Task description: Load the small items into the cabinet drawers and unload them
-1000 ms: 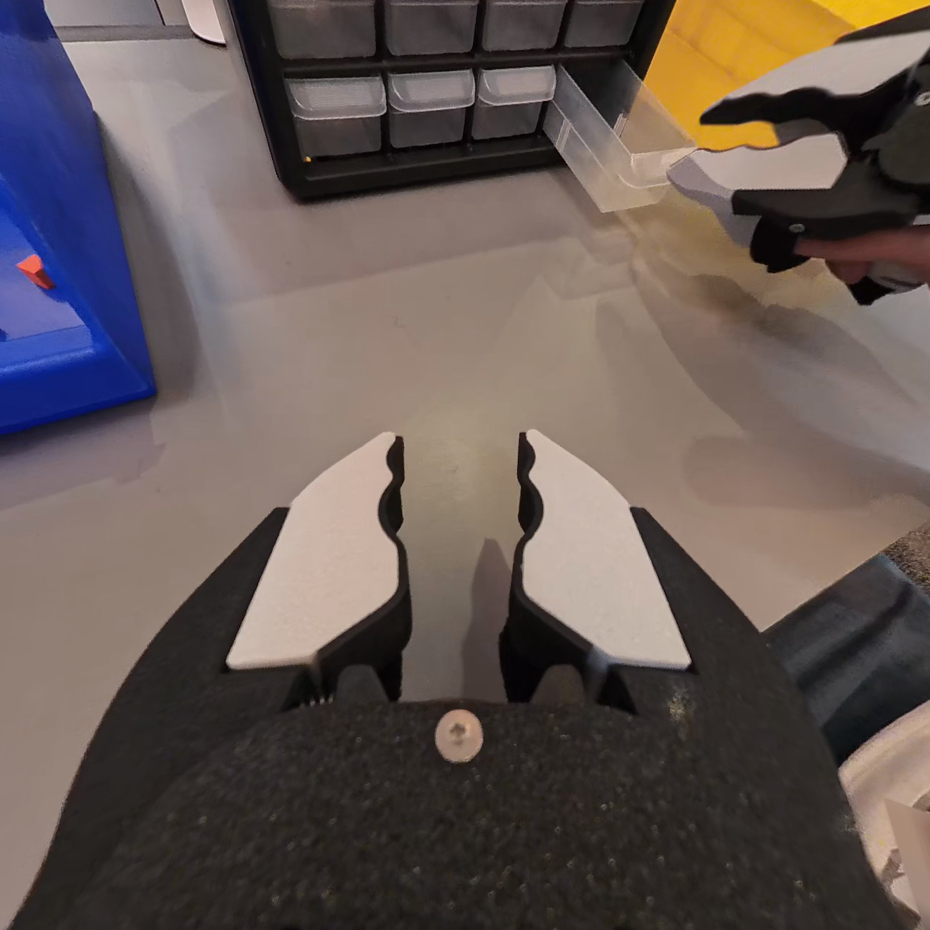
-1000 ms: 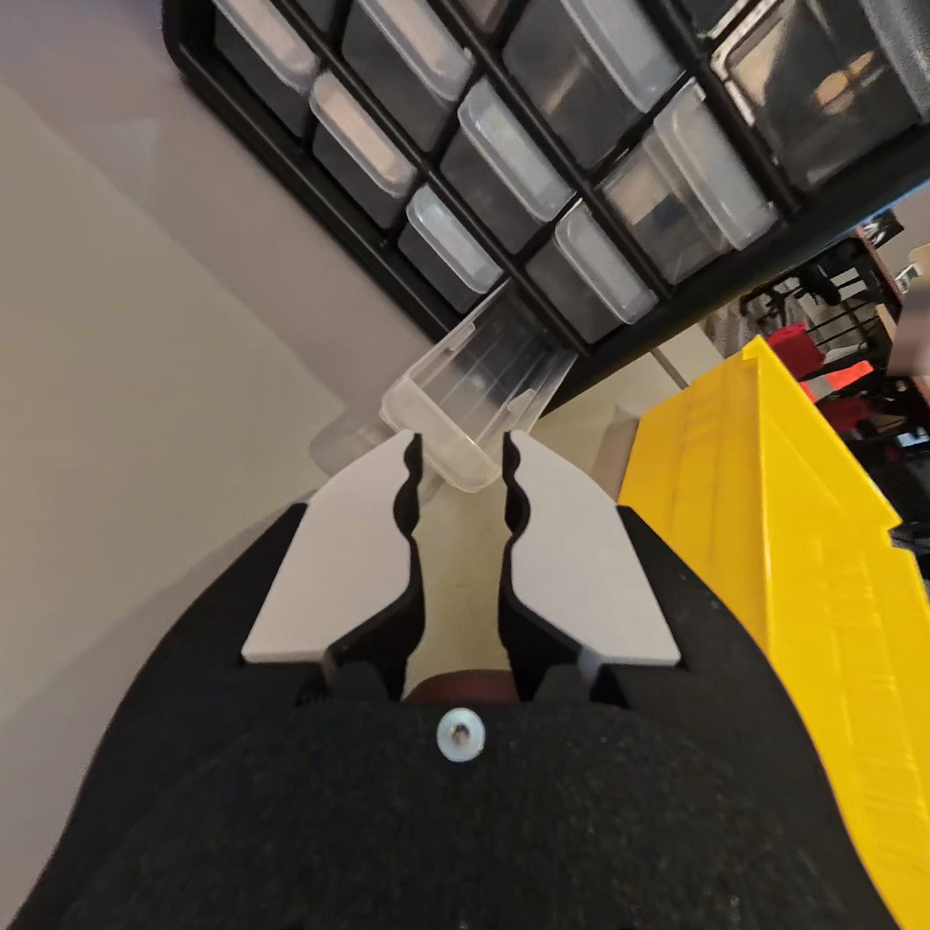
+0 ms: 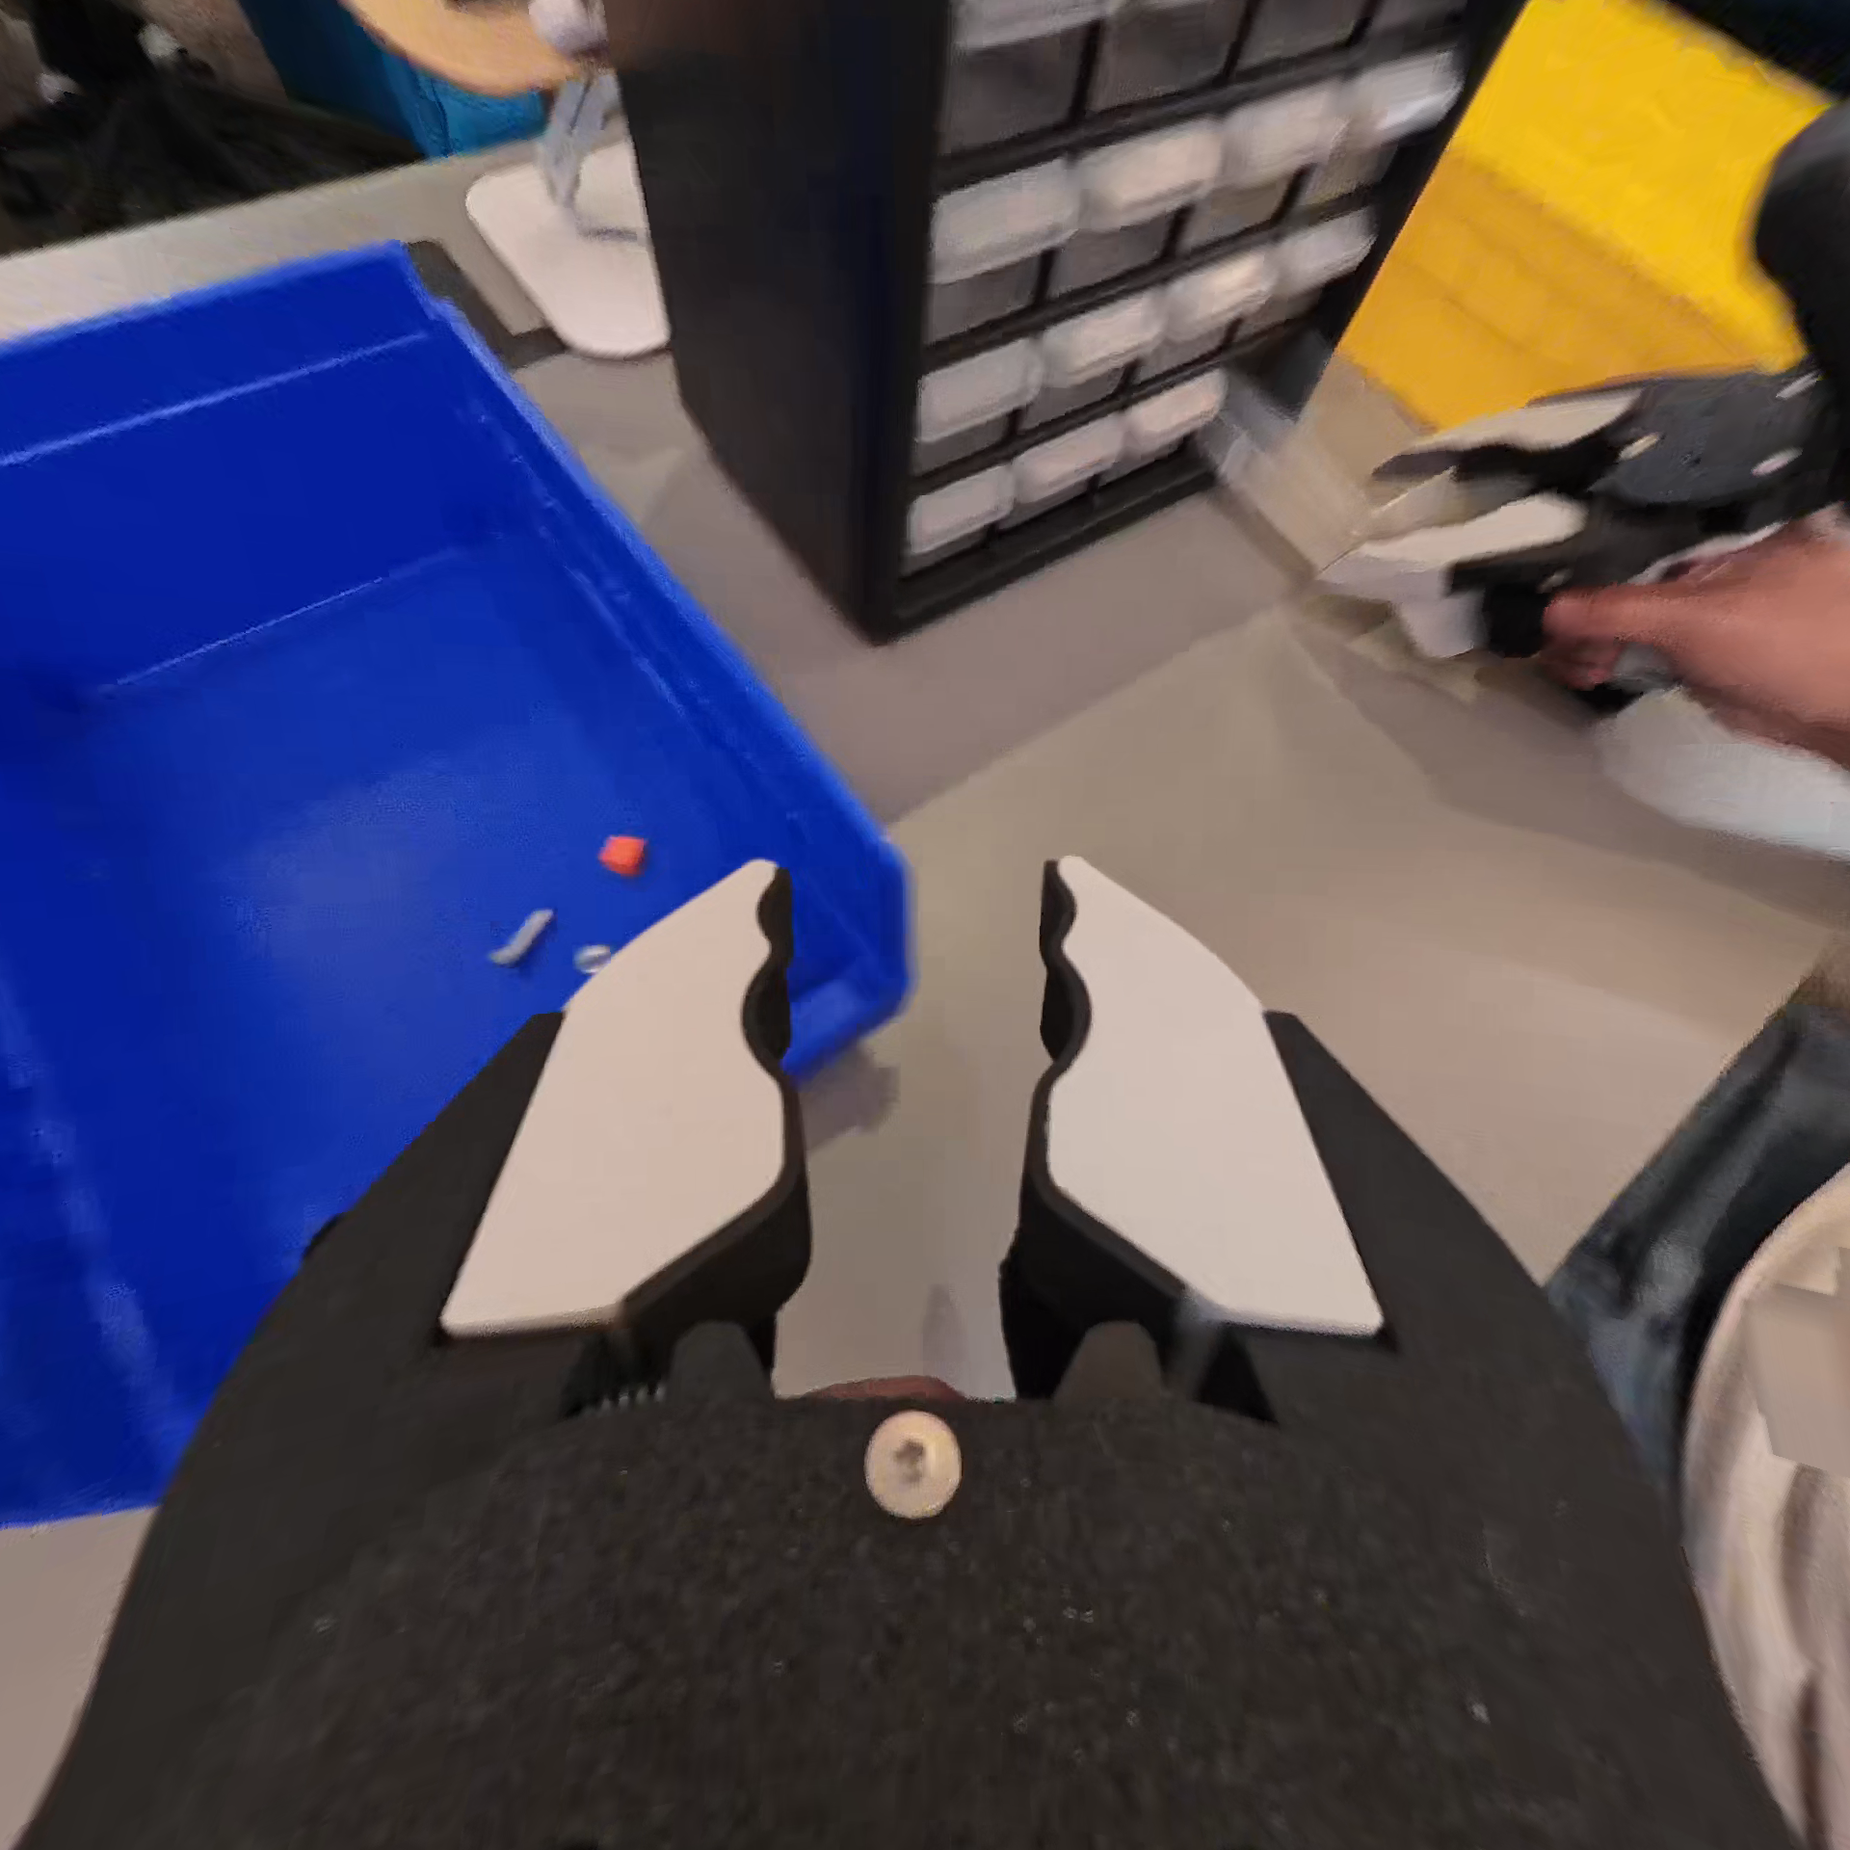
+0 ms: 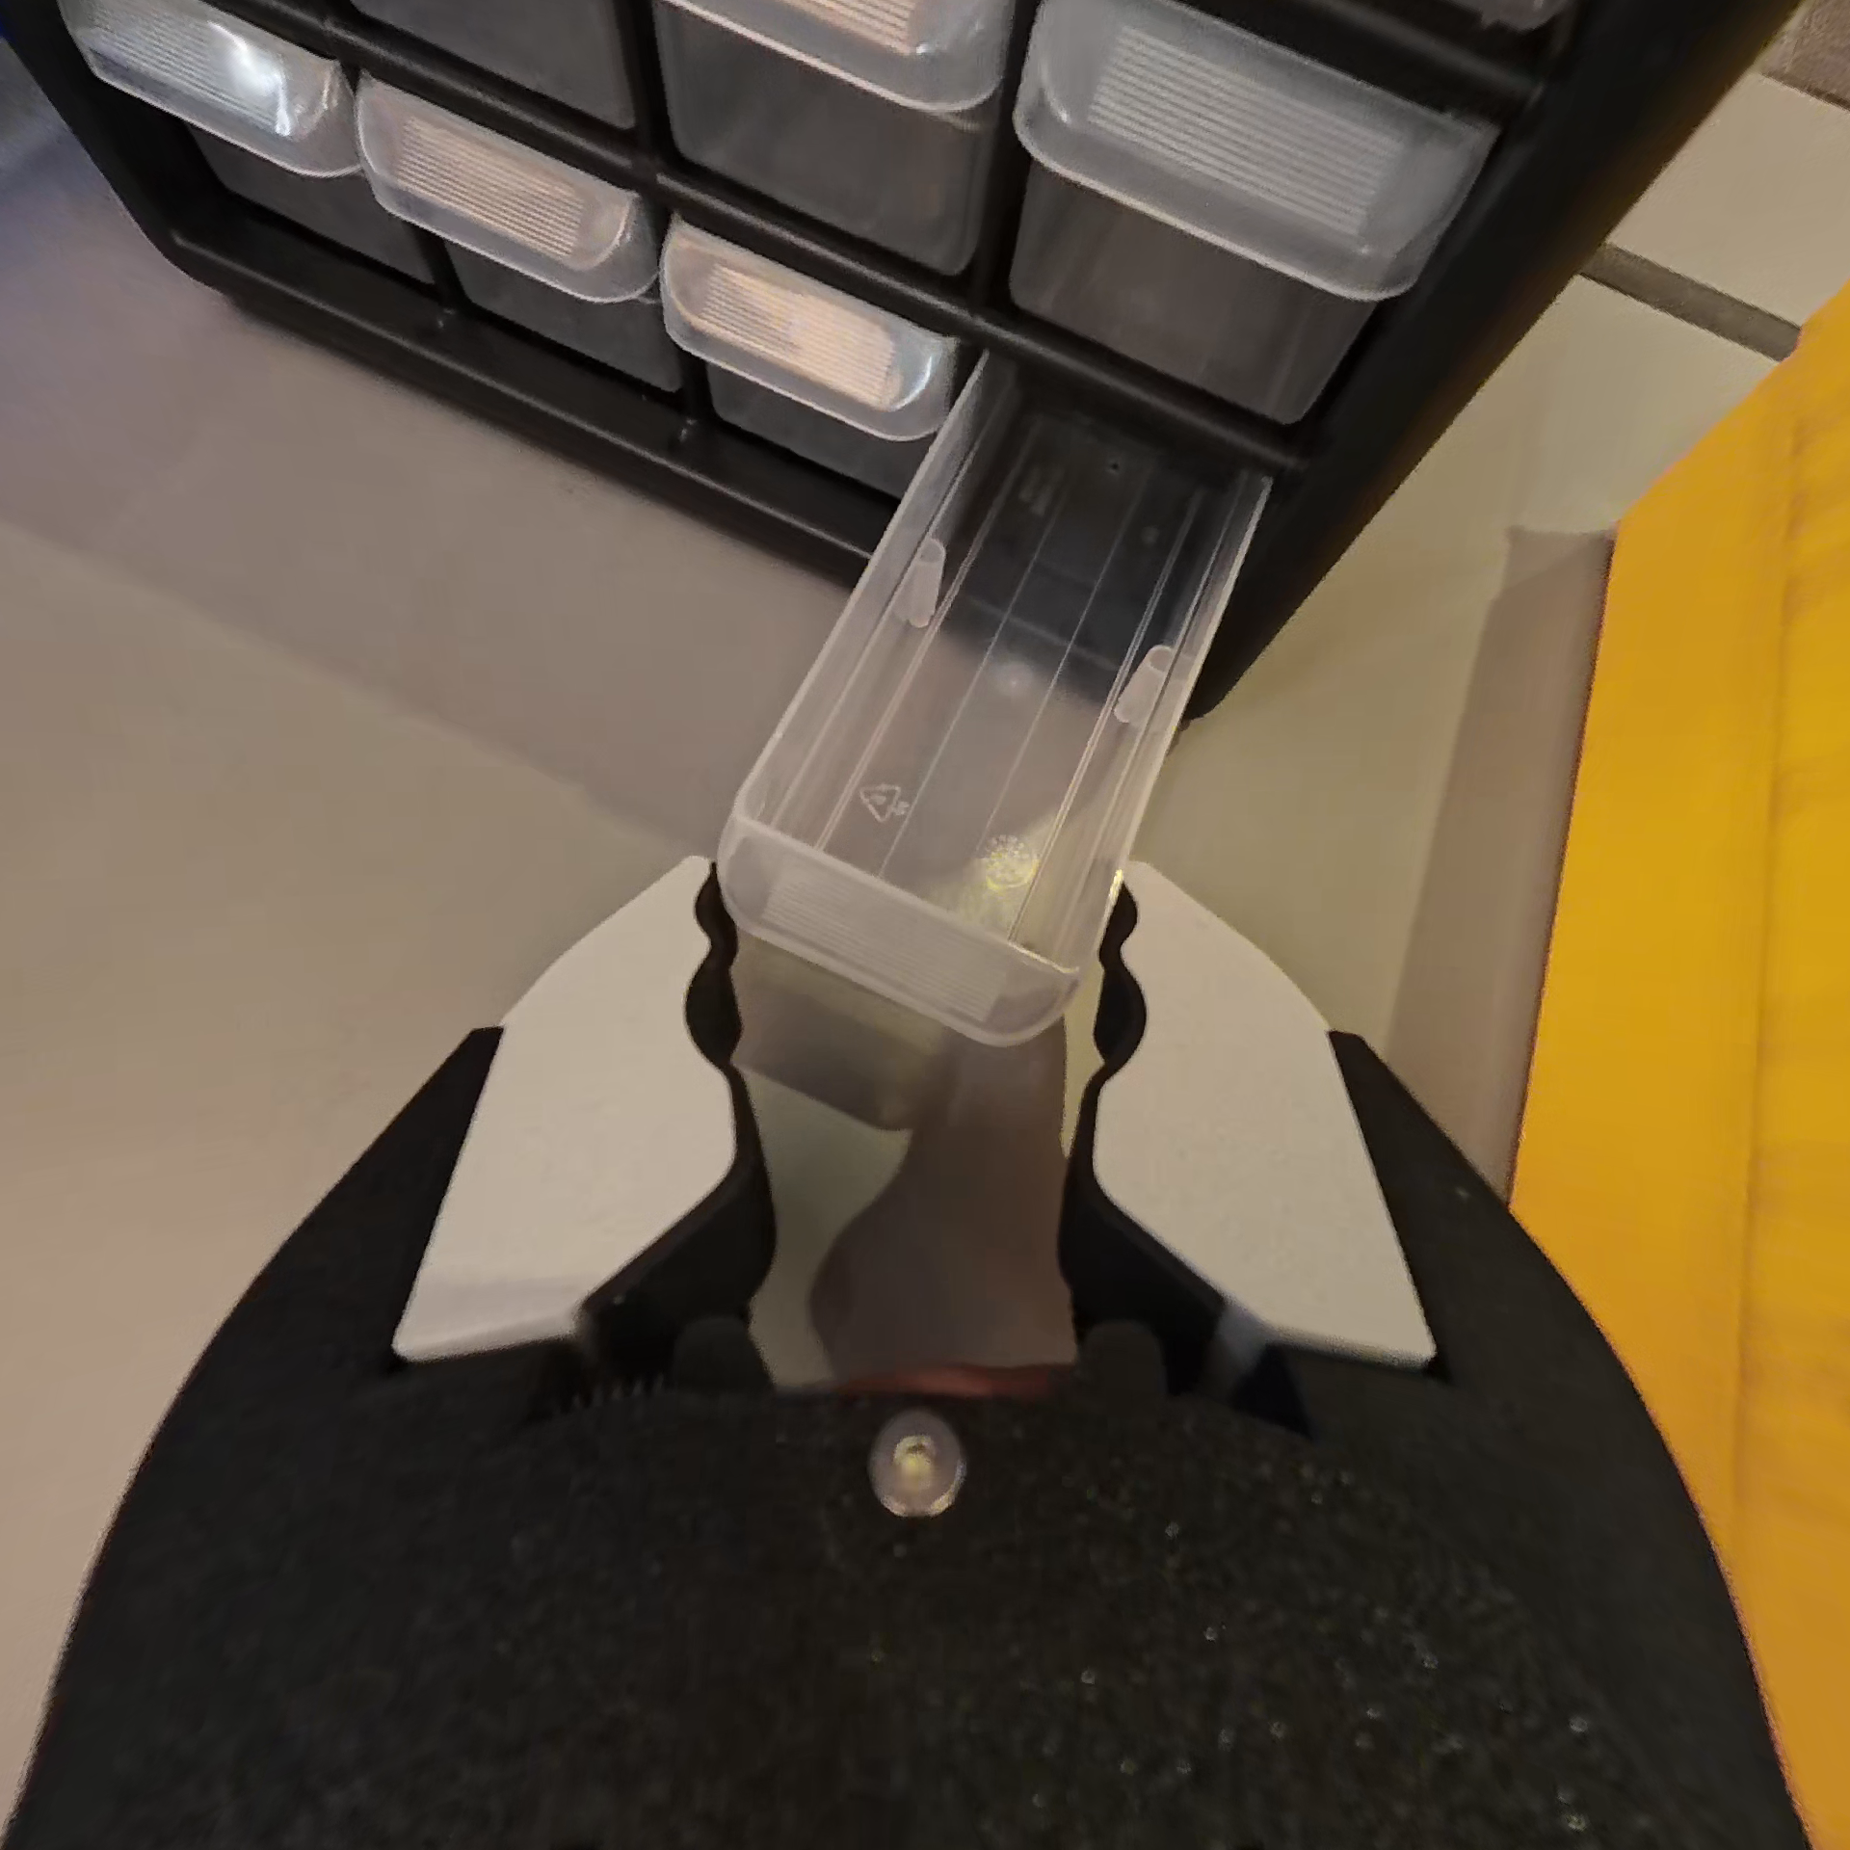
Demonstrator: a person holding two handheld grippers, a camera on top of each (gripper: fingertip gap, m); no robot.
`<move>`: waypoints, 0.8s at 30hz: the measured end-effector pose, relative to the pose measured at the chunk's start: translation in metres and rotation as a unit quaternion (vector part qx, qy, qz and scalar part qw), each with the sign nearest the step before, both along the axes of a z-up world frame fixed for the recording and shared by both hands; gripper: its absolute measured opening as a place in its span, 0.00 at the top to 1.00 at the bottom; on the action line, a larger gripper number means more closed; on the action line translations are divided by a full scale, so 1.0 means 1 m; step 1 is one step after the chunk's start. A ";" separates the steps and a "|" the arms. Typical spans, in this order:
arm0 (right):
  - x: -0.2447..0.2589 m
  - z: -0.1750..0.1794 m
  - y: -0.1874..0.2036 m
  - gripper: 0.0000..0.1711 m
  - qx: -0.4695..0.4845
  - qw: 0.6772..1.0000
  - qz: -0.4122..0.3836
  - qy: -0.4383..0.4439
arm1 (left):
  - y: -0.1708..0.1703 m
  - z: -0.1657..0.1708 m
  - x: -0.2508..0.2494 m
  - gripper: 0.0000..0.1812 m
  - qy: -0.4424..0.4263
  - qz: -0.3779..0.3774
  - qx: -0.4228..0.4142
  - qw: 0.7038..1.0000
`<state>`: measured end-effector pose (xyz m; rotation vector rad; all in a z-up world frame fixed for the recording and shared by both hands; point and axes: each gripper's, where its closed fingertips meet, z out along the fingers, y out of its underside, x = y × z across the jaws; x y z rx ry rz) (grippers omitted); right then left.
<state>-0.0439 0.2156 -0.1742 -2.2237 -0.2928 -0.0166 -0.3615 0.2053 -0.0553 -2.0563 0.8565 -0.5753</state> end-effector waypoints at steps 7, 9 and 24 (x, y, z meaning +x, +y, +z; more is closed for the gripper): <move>-0.002 0.000 -0.001 0.59 -0.001 1.000 0.000 -0.006 | 0.085 -0.076 -0.028 0.74 0.195 -0.075 -0.123 0.970; -0.002 0.000 -0.001 0.59 -0.002 1.000 -0.001 -0.007 | 0.096 -0.096 -0.025 0.74 0.205 -0.084 -0.163 0.962; -0.002 0.001 0.000 0.59 -0.003 1.000 0.001 0.004 | 0.116 -0.133 -0.024 0.94 0.298 -0.111 -0.134 0.939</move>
